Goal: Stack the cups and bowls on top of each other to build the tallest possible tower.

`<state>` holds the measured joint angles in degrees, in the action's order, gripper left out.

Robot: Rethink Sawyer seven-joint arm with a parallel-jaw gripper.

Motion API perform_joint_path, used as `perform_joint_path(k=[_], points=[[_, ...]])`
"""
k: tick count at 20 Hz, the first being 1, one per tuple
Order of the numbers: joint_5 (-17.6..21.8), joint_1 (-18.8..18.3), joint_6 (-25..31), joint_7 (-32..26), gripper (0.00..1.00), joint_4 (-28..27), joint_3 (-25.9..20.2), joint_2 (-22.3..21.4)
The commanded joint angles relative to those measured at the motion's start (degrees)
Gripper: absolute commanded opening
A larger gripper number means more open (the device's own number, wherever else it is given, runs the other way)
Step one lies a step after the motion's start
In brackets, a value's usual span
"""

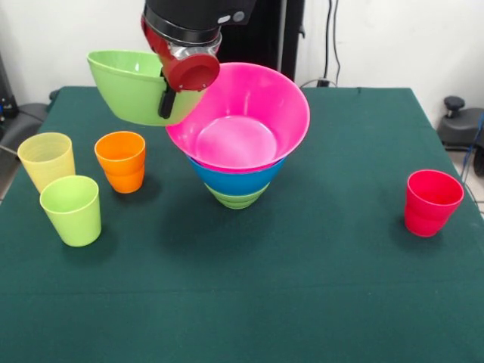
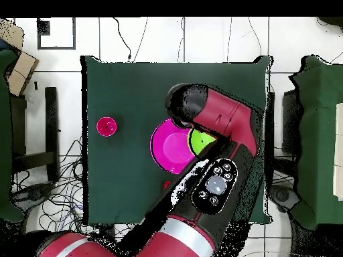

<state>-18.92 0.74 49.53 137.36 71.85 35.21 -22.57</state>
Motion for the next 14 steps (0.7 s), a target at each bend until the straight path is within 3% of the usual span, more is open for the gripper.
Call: perform_joint_path(k=[1, 14], points=[[-1.7, 1.2, 8.3, 14.6, 0.00, -3.4, -2.7, 1.8], [-2.3, 2.5, 7.9, 17.1, 0.00, -2.8, -2.0, 2.0]])
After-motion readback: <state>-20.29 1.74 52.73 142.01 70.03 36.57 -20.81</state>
